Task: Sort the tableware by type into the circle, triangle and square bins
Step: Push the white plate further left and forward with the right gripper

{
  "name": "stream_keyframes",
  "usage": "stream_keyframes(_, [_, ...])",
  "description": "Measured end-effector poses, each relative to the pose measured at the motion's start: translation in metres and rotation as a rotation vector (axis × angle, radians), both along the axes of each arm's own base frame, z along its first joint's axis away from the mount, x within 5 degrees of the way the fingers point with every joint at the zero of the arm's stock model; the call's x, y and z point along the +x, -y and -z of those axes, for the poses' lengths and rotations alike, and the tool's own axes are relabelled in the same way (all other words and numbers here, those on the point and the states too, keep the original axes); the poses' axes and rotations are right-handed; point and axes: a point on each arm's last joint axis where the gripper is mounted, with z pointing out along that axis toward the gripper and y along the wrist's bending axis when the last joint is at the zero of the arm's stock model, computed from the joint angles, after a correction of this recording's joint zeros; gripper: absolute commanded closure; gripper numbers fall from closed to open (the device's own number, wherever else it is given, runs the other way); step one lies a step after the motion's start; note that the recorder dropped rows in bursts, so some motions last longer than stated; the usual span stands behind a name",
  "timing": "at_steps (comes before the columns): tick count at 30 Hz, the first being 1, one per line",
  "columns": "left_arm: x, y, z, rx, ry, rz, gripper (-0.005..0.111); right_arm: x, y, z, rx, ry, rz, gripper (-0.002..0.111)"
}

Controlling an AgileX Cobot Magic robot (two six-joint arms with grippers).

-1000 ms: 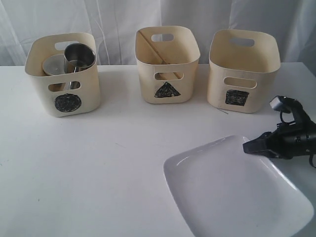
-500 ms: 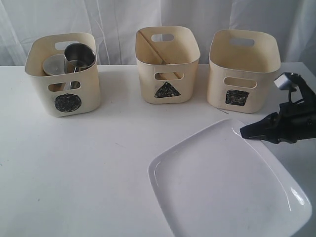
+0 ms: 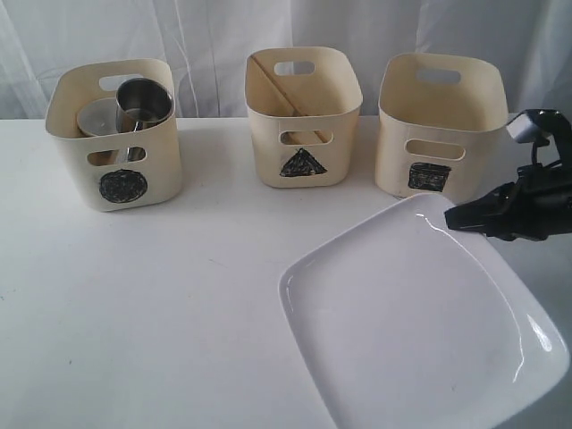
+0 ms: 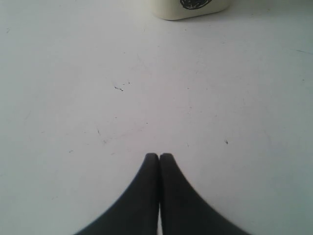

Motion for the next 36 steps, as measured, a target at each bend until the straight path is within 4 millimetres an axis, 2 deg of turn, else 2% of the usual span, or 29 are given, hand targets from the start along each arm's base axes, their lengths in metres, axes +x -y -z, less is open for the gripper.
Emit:
stream_keyframes(5, [0.000,0.000,0.000,0.000,0.000,0.000,0.107,0.003,0.006,0.013,-0.051,-0.034,0.031,0.108])
stream_keyframes(10, [0.000,0.000,0.000,0.000,0.000,0.000,0.107,0.007,0.010,0.062,-0.024,-0.185,0.043,0.108])
stream_keyframes(14, [0.000,0.000,0.000,0.000,0.000,0.000,0.107,0.008,0.013,0.082,-0.040,-0.239,0.070,0.108])
stream_keyframes(21, [0.000,0.000,0.000,0.000,0.000,0.000,0.107,0.009,0.012,0.088,-0.007,-0.259,0.073,0.106])
stream_keyframes(29, [0.000,0.000,0.000,0.000,0.000,0.000,0.107,0.010,0.011,0.092,-0.009,-0.242,0.063,0.076])
stream_keyframes(36, [0.000,0.000,0.000,0.000,0.000,0.000,0.107,0.015,0.010,0.092,-0.079,-0.131,0.003,0.075])
